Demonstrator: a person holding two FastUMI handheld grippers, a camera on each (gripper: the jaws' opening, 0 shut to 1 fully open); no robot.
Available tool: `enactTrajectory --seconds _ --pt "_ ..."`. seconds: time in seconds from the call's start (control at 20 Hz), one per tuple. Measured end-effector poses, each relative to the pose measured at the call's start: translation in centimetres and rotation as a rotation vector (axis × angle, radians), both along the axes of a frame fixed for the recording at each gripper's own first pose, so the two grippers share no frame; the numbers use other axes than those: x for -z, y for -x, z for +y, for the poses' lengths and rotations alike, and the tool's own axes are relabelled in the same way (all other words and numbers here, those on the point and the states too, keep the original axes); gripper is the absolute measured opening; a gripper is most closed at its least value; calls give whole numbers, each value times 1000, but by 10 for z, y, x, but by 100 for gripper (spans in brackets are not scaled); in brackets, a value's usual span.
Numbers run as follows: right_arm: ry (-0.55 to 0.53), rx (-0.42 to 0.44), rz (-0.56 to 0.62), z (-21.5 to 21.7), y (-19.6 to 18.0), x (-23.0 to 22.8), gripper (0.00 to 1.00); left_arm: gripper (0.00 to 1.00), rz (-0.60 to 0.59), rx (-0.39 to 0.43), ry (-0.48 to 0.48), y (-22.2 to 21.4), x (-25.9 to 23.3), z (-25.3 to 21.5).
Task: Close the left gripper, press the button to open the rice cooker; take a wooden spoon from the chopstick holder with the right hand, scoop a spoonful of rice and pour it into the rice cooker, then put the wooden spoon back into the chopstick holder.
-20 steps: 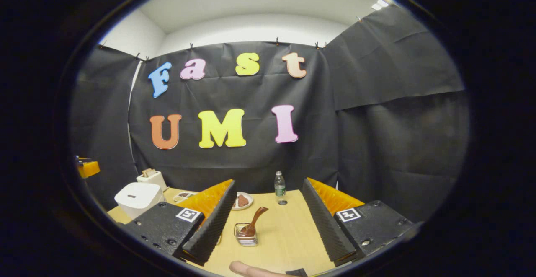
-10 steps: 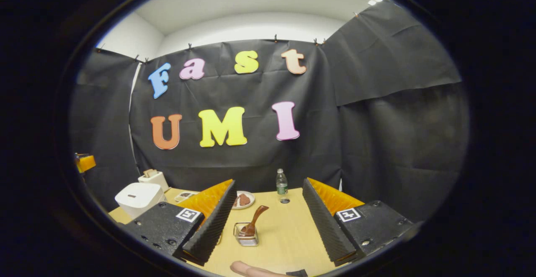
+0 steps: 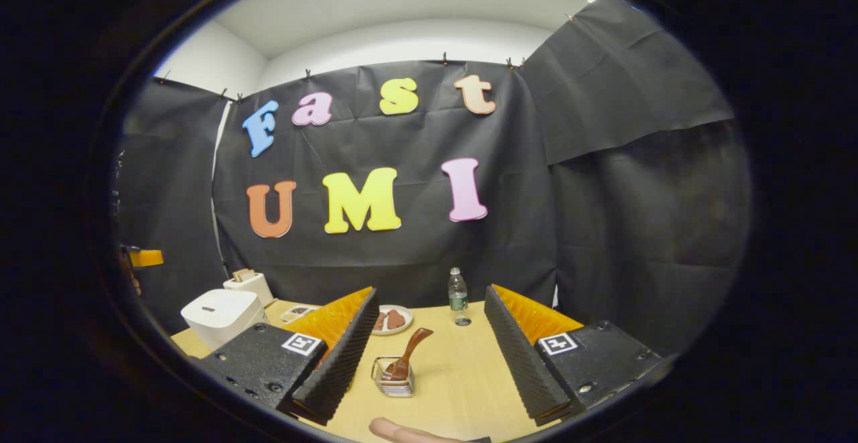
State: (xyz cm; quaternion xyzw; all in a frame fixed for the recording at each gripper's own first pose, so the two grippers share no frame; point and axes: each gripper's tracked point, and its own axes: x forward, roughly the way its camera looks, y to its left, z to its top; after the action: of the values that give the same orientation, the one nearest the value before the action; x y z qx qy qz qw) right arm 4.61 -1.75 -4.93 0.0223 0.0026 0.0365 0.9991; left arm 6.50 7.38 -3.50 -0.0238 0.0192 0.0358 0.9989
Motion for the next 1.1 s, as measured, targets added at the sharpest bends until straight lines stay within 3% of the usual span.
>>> enactTrajectory --seconds 0.05,0.45,0.55,0.6,1.1 --pt "2 1 4 -1 -4 2 100 41 3 -16 0 -4 2 7" --pt "-19 -15 38 -1 -29 35 100 42 104 -99 -63 -51 42 40" --pt "-7 -17 39 -1 -34 41 100 2 152 -154 -41 -61 59 55" --pt "1 -17 41 -1 -37 45 100 0 172 -152 -49 -66 66 55" --pt "13 -32 76 1 -52 68 100 1 384 -182 -18 -117 142 79"
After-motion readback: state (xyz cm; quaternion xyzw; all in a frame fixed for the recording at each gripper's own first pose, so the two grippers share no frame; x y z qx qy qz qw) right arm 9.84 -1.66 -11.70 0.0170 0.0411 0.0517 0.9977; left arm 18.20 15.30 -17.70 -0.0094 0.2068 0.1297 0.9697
